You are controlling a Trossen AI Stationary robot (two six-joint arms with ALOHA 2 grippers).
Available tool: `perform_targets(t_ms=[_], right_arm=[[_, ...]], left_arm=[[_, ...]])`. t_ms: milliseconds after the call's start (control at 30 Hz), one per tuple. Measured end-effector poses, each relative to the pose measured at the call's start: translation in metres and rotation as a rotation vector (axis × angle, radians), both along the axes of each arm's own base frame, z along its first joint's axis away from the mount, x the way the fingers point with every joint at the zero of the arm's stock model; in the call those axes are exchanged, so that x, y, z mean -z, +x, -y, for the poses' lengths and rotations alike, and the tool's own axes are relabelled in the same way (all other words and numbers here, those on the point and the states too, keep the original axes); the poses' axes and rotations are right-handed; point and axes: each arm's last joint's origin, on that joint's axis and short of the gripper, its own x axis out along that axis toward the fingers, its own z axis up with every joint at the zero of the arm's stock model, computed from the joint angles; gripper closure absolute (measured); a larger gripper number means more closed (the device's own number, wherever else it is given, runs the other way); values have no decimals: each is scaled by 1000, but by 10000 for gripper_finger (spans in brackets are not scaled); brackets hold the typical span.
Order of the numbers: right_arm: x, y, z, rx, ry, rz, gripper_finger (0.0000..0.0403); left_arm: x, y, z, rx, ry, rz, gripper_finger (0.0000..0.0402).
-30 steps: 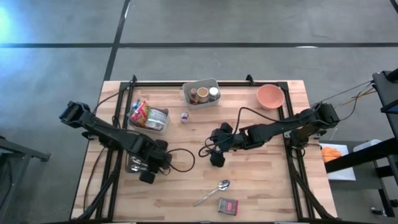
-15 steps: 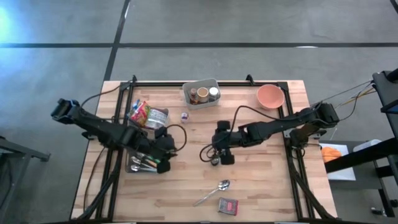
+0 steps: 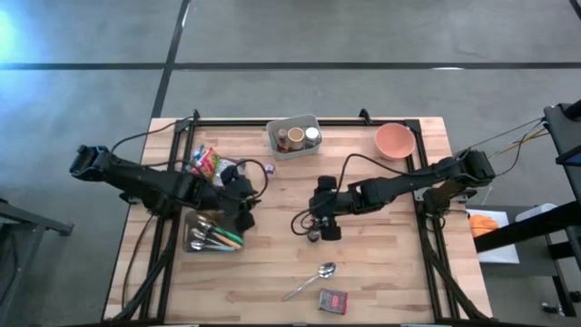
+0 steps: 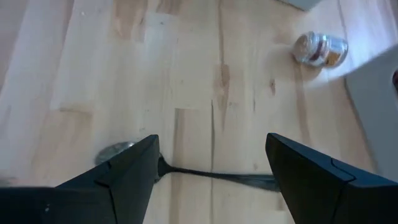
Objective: Pick & Place Food Item
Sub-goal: Put the red spice can into the top gray bin
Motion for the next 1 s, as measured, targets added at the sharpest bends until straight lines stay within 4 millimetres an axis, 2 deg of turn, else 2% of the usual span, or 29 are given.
perform_targets(t_ms=[267,433,533,633,867,1000], right_arm=[[-1,1,0,8,-32,14,110],[0,1,0,183,218,27,110],[0,2,1,187,360,2,110],[-5,2,-1,197,430,-17,110],[-23,-4,-33,111,422,-75,110],[-35,-12,-56,148,372,-83,110]], left_arm=[[-1,-1,-1,-17,21,6,276],[-1,-1,-1,1,53,-2,276],[-1,-1,-2,19,79,-7,276],[-2,0,-2,20,83,-1,276],[-2,0,-2,19,84,-2,276],[-2,0,-2,19,84,-2,276]])
